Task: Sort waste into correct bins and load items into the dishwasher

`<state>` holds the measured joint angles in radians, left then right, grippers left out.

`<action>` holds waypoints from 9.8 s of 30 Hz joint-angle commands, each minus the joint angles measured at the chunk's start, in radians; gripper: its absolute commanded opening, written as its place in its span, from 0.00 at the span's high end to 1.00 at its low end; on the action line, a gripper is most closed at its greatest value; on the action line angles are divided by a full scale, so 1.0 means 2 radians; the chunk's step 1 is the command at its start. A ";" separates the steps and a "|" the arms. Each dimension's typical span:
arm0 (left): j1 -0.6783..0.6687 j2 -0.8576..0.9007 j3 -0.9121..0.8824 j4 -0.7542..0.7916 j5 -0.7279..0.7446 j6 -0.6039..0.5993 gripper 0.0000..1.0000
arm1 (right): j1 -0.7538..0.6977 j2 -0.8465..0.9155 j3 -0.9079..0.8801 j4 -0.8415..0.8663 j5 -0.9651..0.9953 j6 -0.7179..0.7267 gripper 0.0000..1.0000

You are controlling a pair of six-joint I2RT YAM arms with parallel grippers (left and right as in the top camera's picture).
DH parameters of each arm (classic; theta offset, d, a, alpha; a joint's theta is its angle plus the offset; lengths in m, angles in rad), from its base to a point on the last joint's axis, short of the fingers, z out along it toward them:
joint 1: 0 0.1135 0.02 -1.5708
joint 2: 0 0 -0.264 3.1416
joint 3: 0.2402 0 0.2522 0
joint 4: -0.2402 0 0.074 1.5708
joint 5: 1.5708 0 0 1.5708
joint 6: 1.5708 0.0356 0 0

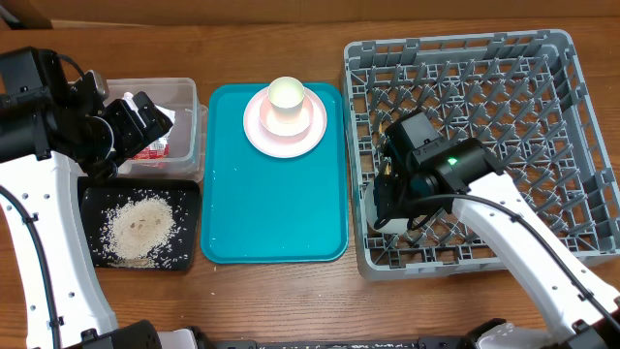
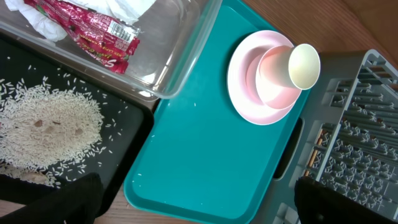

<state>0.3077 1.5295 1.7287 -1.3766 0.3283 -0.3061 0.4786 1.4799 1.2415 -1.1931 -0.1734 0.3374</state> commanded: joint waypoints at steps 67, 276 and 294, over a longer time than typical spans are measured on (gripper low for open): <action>-0.001 -0.006 0.006 0.000 -0.003 0.011 0.00 | 0.022 0.139 0.243 0.243 0.057 -0.142 0.32; -0.001 -0.006 0.006 0.000 -0.003 0.011 0.00 | 0.126 0.184 0.243 0.285 0.058 -0.252 0.83; -0.001 -0.006 0.006 0.000 -0.003 0.011 0.00 | 0.125 0.335 0.240 0.371 0.065 -0.251 0.67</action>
<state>0.3077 1.5295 1.7287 -1.3766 0.3248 -0.3061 0.7322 2.1155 1.7248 -0.4660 -0.0483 -0.1619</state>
